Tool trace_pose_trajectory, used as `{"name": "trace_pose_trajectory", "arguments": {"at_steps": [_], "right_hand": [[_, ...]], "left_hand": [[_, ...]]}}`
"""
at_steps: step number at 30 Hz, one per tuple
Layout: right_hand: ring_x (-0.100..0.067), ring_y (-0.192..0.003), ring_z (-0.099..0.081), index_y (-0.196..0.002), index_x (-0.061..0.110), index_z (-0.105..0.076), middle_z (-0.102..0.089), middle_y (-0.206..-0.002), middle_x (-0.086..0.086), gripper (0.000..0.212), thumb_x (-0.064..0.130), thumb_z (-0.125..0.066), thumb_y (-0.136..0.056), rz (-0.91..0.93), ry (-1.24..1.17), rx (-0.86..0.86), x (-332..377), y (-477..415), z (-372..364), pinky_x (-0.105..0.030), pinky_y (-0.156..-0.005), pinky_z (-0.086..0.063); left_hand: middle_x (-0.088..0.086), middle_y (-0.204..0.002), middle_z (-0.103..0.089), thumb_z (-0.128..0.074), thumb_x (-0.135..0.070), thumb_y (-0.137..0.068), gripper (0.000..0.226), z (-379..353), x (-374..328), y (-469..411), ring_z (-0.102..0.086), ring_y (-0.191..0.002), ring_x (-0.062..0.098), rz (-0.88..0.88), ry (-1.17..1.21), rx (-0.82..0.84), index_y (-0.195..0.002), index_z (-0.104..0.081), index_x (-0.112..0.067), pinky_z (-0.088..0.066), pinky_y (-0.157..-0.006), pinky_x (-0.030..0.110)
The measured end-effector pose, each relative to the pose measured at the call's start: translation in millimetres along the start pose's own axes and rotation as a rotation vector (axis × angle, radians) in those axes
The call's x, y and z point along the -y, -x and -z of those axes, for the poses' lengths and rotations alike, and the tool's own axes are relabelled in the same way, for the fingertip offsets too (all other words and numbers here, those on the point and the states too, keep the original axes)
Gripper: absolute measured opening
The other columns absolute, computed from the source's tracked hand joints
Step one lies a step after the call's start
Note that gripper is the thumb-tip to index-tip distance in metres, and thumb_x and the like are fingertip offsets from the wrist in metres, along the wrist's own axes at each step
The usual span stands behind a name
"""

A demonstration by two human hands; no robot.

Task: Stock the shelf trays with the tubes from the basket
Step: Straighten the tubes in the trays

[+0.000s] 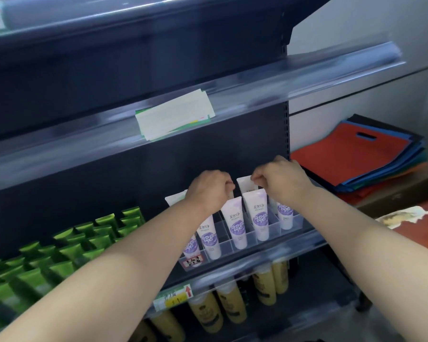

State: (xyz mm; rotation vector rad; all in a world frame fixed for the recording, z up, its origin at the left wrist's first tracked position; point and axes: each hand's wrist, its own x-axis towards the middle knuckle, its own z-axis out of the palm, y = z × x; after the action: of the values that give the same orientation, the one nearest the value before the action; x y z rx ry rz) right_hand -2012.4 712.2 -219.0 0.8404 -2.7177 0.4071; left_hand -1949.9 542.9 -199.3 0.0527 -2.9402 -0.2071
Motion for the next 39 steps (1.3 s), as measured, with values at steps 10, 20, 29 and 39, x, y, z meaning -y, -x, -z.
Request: {"name": "trace_pose_trajectory", "arguments": {"at_steps": [10,20,29,39], "right_hand": [[-0.02,-0.116,-0.04,-0.114,0.033,-0.065,-0.065,-0.11,0.006,0.027,0.026,-0.057,-0.09,0.061,0.189,0.093,-0.4,-39.1,-5.3,-0.036,-0.088,-0.031],[-0.016,-0.114,-0.043,-0.102,0.034,-0.071,-0.065,-0.098,0.005,0.024,0.019,-0.058,-0.087,0.008,0.151,-0.007,-1.3,-56.2,-22.2,-0.036,-0.093,-0.03],[-0.02,-0.12,-0.038,-0.124,0.036,-0.058,-0.063,-0.113,0.0,0.036,0.02,-0.051,-0.093,0.038,0.096,0.037,-3.5,-57.2,-24.7,-0.034,-0.087,-0.029],[-0.021,-0.118,-0.041,-0.121,0.035,-0.06,-0.064,-0.12,0.006,0.032,0.026,-0.056,-0.091,0.005,0.059,-0.069,-35.3,-26.0,-2.6,-0.033,-0.085,-0.033]], "left_hand": [[0.007,-0.106,-0.065,-0.056,-0.017,-0.091,0.021,-8.7,10.1,-33.4,-0.053,-0.105,0.026,0.016,-0.31,0.041,-0.11,-0.065,-0.017,-0.048,-0.082,0.035],[0.006,-0.088,-0.069,-0.061,-0.009,-0.085,0.01,-21.7,18.7,-47.9,-0.065,-0.084,0.027,0.049,-0.252,0.014,-0.087,-0.069,-0.013,-0.049,-0.065,0.029],[0.007,-0.105,-0.066,-0.056,-0.005,-0.088,0.024,-23.5,17.7,-47.7,-0.062,-0.098,0.028,0.07,-0.197,0.054,-0.107,-0.066,-0.014,-0.053,-0.079,0.037],[0.009,-0.121,-0.062,-0.049,-0.007,-0.093,0.032,-9.6,-10.3,-42.8,-0.057,-0.111,0.03,0.009,-0.077,-0.046,-0.123,-0.059,-0.014,-0.05,-0.089,0.039]]}}
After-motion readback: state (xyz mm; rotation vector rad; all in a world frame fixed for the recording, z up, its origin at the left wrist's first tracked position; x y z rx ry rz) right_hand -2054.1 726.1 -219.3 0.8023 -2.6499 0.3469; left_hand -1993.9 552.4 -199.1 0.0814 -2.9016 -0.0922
